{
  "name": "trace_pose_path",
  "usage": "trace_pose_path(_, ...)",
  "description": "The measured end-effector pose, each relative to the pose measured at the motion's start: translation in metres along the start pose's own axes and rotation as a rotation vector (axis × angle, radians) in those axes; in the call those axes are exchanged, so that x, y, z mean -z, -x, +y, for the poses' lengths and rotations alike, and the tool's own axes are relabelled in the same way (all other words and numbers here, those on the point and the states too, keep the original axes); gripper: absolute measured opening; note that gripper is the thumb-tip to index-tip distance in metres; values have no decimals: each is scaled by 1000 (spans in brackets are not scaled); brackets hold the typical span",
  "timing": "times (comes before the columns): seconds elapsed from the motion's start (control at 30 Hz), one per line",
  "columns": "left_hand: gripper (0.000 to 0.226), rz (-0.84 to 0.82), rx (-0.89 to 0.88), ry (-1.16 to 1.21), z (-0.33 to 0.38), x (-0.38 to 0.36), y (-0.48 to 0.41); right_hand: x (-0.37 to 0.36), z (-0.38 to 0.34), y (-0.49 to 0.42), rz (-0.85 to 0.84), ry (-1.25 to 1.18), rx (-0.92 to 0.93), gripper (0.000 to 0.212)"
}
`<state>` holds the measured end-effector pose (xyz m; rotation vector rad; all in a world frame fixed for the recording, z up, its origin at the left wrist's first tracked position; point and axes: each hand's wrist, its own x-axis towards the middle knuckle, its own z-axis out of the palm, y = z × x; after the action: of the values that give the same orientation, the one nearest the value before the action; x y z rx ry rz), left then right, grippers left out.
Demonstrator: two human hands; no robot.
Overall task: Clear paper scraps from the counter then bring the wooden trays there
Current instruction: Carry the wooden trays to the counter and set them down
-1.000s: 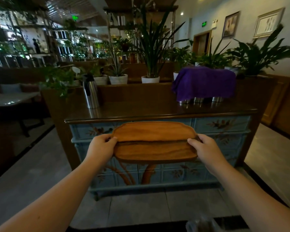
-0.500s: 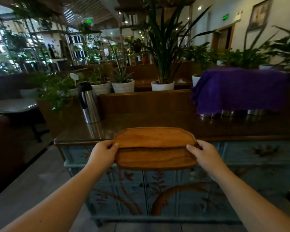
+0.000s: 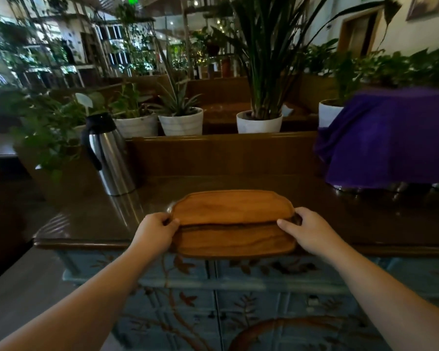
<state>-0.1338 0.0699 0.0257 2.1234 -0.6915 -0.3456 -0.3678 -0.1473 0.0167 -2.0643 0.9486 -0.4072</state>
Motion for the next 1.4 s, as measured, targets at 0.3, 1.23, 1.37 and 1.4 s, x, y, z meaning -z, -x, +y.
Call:
trace_pose_path(0.3,17,-199,-6,-4,-1,-30,-143,0,-2,-107,34,46,-164,42)
trace_pose_path(1.23,8,-224,129,-142,20,-98,-253,13,45,-252,-74,336,-175,21)
trace_pose_path(1.37,6,-241,161,-125,17,-97,-256,10,43,-256,-82,358,-188,22)
trace_pose_path(1.4,6,-244,163,-119,16,-97,-256,10,42,-256,-83,366,-197,22)
